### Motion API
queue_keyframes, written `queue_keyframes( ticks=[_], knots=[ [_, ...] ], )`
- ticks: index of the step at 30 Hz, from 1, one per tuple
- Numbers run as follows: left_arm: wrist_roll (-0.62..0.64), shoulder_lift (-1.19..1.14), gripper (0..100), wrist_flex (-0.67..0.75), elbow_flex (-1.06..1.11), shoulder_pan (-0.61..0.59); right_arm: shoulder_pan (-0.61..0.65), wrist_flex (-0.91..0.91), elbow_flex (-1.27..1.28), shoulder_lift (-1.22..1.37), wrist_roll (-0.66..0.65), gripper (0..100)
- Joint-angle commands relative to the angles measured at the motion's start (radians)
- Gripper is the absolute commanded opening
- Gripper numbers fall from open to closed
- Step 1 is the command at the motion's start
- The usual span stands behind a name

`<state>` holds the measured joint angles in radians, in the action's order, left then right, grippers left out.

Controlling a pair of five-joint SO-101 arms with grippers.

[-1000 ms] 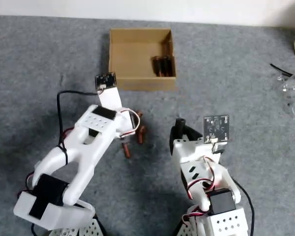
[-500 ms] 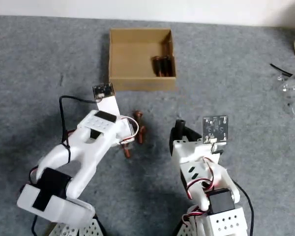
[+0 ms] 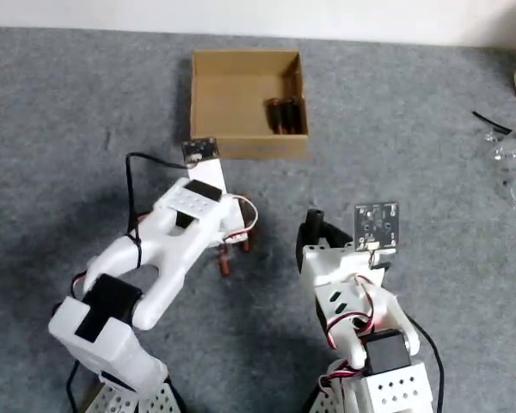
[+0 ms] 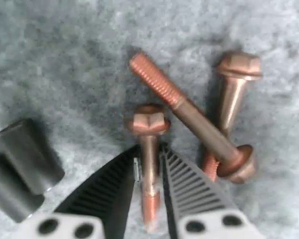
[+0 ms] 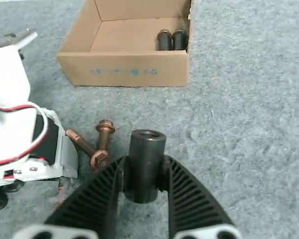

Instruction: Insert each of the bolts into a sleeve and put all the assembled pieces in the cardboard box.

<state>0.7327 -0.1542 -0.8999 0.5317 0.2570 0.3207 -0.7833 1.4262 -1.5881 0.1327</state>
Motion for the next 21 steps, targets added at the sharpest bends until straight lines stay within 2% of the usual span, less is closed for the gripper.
queue_keyframes(
  ticks=[1, 9, 21],
  knots=[
    [0.002, -0.013, 0, -0.008, -0.004, -0.016, -0.007, 0.044, -0.008, -0.019, -0.014, 0.5],
    [-0.003, 0.028, 0, -0.008, -0.004, -0.016, -0.012, 0.077, -0.005, -0.016, -0.015, 0.5],
    [-0.005, 0.476, 0, -0.005, 0.191, -0.094, -0.012, 0.137, 0.048, -0.019, -0.055, 0.5]
  ],
)
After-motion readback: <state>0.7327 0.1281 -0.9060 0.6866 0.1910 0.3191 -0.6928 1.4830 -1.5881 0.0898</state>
